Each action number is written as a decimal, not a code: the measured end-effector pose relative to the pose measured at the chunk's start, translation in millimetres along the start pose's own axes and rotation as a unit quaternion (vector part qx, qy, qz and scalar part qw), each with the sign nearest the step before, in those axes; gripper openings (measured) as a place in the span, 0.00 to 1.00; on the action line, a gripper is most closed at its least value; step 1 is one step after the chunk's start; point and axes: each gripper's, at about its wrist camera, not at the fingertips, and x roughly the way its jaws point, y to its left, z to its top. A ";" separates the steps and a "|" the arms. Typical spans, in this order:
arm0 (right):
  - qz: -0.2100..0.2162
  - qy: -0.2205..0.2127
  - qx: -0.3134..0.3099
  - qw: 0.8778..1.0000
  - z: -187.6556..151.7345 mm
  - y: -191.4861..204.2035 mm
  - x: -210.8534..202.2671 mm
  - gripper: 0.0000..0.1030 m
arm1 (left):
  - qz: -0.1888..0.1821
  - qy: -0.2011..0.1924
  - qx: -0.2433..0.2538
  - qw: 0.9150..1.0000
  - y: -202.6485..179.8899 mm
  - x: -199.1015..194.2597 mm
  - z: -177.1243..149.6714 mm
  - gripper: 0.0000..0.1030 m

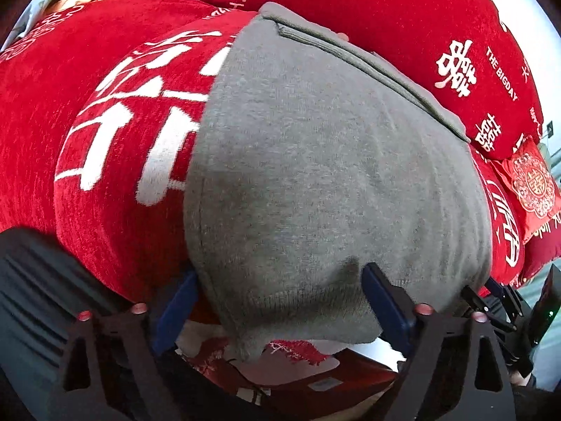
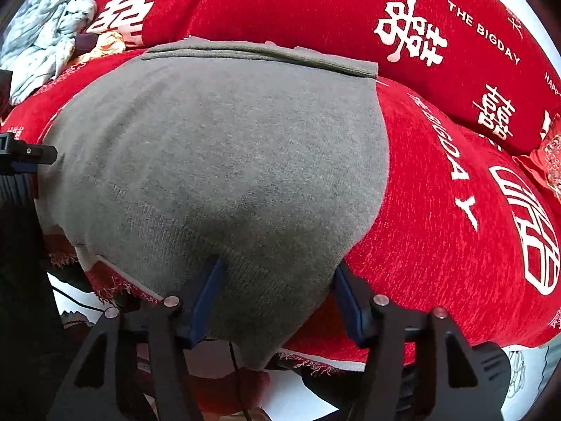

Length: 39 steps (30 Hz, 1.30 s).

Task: Fold small clothes
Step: 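Grasp the sweater hem with both tools and lift it toward the collar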

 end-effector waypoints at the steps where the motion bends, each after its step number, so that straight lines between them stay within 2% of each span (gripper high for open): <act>1: 0.005 -0.003 0.001 1.000 0.3 -0.5 -1.1 0.50 | 0.002 -0.001 -0.003 1.000 2.2 -1.3 -0.3 0.79; 3: 0.020 -0.008 0.001 1.000 0.3 -0.1 -3.7 0.25 | 0.011 -0.004 -0.010 1.000 6.5 -3.7 -0.5 0.63; 4: 0.032 -0.008 0.003 0.999 0.3 -0.2 -4.4 0.21 | 0.018 -0.007 -0.018 1.000 9.6 -6.1 -1.4 0.58; 6: 0.037 -0.008 0.006 0.999 0.3 -0.7 -4.5 0.17 | 0.015 -0.008 -0.030 0.999 15.0 -9.4 -1.4 0.34; 8: 0.060 -0.010 0.025 0.998 1.3 -8.0 -6.4 0.15 | -0.002 -0.005 -0.045 0.999 21.5 -13.6 -2.2 0.15; 11: 0.099 -0.024 0.055 0.993 4.9 -21.2 -13.1 0.14 | 0.003 -0.006 -0.041 0.999 18.8 -18.1 -1.6 0.15; 14: 0.127 -0.054 0.069 0.988 17.5 -32.7 -26.2 0.14 | 0.014 -0.030 0.004 0.999 -5.3 -32.3 4.7 0.15; 17: 0.140 -0.088 0.081 0.983 39.9 -43.9 -35.6 0.14 | 0.006 -0.062 0.044 0.997 -31.4 -46.3 24.7 0.15; 20: 0.132 -0.115 0.094 0.980 63.5 -54.6 -31.6 0.14 | 0.003 -0.088 0.057 0.994 -41.5 -44.1 57.0 0.15; 22: 0.128 -0.116 0.108 0.979 75.3 -59.5 -21.1 0.14 | 0.000 -0.093 0.052 0.994 -38.9 -32.4 76.3 0.15; 24: 0.129 -0.102 0.123 0.979 83.9 -62.5 -2.9 0.14 | 0.001 -0.078 0.037 0.996 -32.8 -11.2 90.4 0.15; 26: 0.125 -0.087 0.124 0.981 85.2 -61.5 11.2 0.14 | -0.009 -0.068 0.022 0.997 -20.9 1.6 91.4 0.15; 28: 0.121 -0.072 0.121 0.983 83.2 -60.3 22.0 0.14 | -0.029 -0.079 0.015 0.996 -15.6 0.8 89.0 0.16; 29: 0.117 -0.065 0.122 0.983 81.5 -58.9 27.8 0.14 | -0.037 -0.078 0.014 0.996 -12.1 -0.5 88.3 0.17; 31: 0.121 -0.072 0.131 0.981 78.9 -60.4 26.5 0.15 | -0.055 -0.070 0.004 0.996 -4.9 -3.4 86.7 0.26; 32: 0.129 -0.070 0.139 0.979 78.9 -62.2 26.0 0.18 | -0.069 -0.065 -0.003 0.996 -1.3 -5.4 84.5 0.44; 33: 0.137 -0.068 0.144 0.978 78.2 -63.8 25.1 0.23 | -0.068 -0.064 -0.010 0.996 1.3 -6.9 81.5 0.78; 34: 0.142 -0.068 0.146 0.977 77.9 -64.6 24.0 0.28 | -0.059 -0.072 -0.019 0.995 4.4 -10.5 77.2 0.90; 35: 0.150 -0.068 0.148 0.975 76.5 -65.3 22.0 0.41 | -0.050 -0.092 -0.026 0.994 6.8 -16.5 70.9 0.95; 36: 0.150 -0.072 0.147 0.975 74.3 -64.5 18.6 0.49 | -0.050 -0.098 -0.024 0.994 7.3 -19.2 66.9 0.95; 38: 0.136 -0.076 0.137 0.978 70.9 -60.5 13.9 0.56 | -0.055 -0.090 -0.018 0.994 8.2 -20.6 58.4 0.95; 39: 0.130 -0.076 0.132 0.980 69.2 -58.5 12.7 0.56 | -0.055 -0.086 -0.019 0.995 7.4 -18.9 55.7 0.95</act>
